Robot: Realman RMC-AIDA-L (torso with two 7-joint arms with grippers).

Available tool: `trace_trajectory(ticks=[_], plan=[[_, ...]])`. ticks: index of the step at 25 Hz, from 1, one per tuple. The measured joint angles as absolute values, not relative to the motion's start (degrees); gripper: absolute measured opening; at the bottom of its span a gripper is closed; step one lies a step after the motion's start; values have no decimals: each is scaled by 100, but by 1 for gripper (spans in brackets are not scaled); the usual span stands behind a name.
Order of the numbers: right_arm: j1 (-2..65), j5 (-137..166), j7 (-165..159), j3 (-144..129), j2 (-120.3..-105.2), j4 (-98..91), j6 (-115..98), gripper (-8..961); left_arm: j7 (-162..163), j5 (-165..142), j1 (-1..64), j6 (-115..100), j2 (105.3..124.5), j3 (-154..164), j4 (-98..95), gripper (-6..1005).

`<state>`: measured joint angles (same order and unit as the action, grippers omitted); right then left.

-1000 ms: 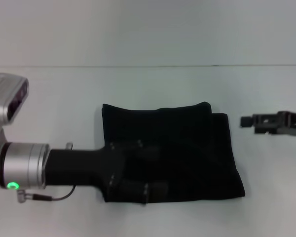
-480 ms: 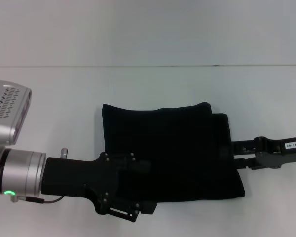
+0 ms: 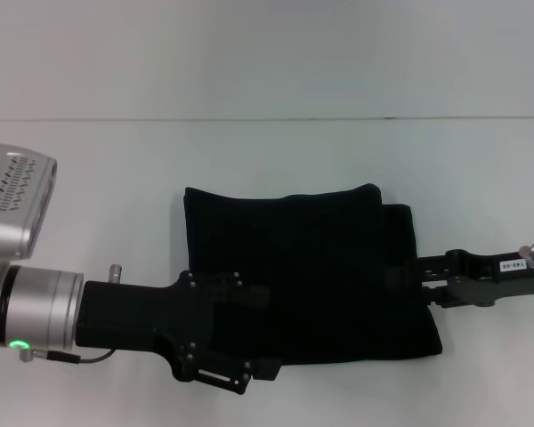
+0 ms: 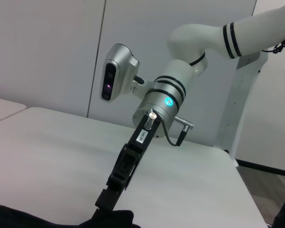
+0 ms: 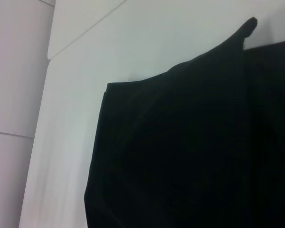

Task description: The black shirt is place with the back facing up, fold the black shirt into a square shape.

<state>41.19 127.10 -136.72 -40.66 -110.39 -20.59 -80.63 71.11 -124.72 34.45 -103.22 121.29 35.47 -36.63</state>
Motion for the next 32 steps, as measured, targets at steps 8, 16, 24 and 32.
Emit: trace_trajectory(ticks=[8,16,24,32], plan=[[4176,12717,-13682,-4074,-11193,-2037,-7934,755,7110,-12472,3494,-10216,12119,3551,-3642,936],[4115,12683,-13589,-4013,-11204,-1987,-7843,452,7111,-12472,3509,-10200,12111,3551,-3638,936],[4072,12658,-13168,-3656,-11244,-2011,-7958,254,7130,-12437,3507,-10200,12118,3542,-3638,937],[4069,12655,-12881,-3415,-11253,-2007,-8111,77,7149,-12418,3507,-10216,12120,3533,-3638,937]])
